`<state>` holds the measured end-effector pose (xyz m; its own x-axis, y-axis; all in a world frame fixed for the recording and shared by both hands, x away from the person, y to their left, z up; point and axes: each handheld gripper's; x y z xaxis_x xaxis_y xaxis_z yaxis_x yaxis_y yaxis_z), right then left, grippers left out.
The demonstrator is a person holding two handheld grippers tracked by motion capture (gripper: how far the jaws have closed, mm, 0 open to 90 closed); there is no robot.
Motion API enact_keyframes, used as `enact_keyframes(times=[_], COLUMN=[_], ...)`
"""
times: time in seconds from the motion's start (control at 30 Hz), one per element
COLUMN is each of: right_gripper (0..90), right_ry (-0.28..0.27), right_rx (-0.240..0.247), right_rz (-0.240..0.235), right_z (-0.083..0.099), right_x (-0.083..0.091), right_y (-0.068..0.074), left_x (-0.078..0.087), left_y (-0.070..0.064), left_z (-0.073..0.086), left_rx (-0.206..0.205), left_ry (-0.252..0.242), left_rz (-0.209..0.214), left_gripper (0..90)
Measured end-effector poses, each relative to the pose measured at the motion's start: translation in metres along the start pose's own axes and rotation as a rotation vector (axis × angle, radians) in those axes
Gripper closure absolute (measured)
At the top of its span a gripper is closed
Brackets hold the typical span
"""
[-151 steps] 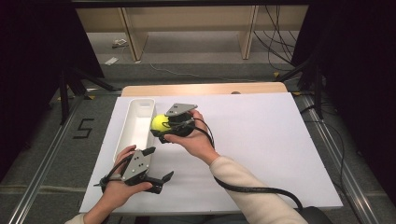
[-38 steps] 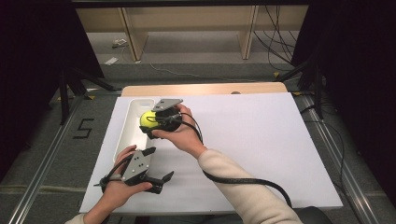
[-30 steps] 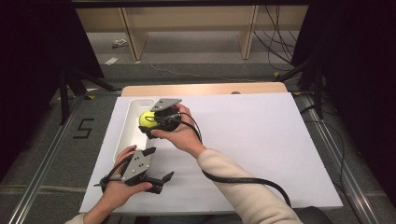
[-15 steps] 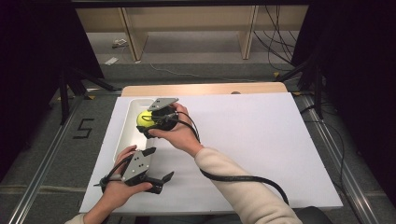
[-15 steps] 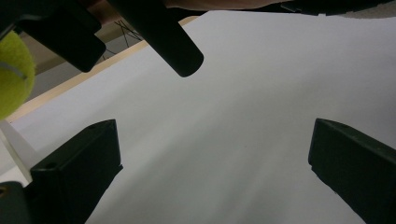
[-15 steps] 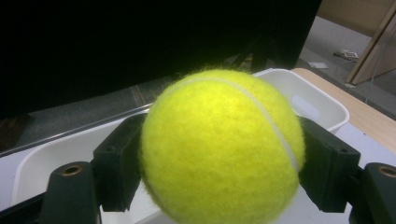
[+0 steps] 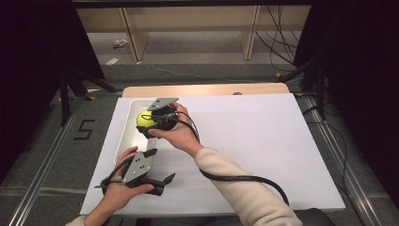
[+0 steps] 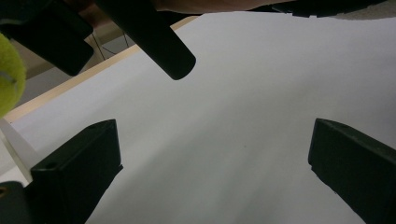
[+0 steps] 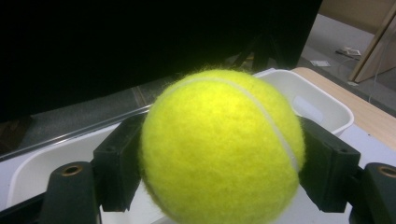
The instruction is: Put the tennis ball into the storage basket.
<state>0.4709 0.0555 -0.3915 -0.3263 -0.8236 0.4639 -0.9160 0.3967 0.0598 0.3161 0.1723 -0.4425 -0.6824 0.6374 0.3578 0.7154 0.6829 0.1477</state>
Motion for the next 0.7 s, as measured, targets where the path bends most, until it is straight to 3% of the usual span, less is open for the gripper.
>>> enact_keyframes(times=[0.7], right_gripper=[25.9], right_ry=[0.006], right_rx=[-0.011], right_rz=[0.006], right_z=[-0.005], right_x=[-0.011], right_y=[-0.002], left_x=[0.000], left_y=[0.000], left_z=[0.000], left_rx=[-0.005], left_ry=[0.001], left_rz=[0.001], left_gripper=[2.0])
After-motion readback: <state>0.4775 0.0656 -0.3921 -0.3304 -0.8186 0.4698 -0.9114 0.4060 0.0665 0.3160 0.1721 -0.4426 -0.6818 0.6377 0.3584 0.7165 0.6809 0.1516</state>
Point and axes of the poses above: each handheld gripper's, and its own axes: x roughly backward along the jaws, z roughly out of its underside, y roughly to its left, and after that the axes turned 4 degrees about -z, right-handed
